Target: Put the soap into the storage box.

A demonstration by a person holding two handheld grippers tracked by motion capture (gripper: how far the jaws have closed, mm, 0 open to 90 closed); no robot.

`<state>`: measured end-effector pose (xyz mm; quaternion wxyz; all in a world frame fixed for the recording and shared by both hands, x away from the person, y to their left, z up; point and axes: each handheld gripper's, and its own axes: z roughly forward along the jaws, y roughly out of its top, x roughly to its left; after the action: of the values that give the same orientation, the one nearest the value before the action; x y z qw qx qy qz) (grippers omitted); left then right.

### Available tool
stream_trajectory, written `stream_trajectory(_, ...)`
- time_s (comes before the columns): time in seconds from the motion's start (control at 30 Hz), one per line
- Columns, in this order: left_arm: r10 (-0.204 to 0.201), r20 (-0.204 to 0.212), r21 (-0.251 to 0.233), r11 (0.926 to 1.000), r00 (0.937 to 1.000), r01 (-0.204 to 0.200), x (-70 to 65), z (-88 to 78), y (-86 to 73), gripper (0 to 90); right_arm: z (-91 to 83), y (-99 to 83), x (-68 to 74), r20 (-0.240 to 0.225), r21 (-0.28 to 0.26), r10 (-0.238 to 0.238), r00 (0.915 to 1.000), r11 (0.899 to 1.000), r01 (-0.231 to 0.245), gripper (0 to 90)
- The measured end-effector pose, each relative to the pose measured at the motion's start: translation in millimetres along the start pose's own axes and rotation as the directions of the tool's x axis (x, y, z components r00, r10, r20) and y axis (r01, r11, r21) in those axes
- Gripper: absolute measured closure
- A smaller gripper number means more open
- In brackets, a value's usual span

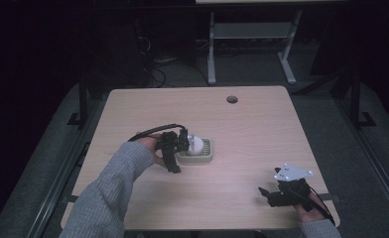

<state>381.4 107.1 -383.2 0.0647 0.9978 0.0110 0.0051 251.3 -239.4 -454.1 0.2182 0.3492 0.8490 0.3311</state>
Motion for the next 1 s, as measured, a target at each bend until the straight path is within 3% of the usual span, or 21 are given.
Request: stream_trajectory(1.0, 0.005, -0.02, -0.005, 1.0, 0.9998, -0.005, -27.3, -2.0, -19.9, 22.0, -0.4, -0.2, -0.4, 0.008, 0.002, 0.0, 1.0, 1.0, 0.0, 13.9)
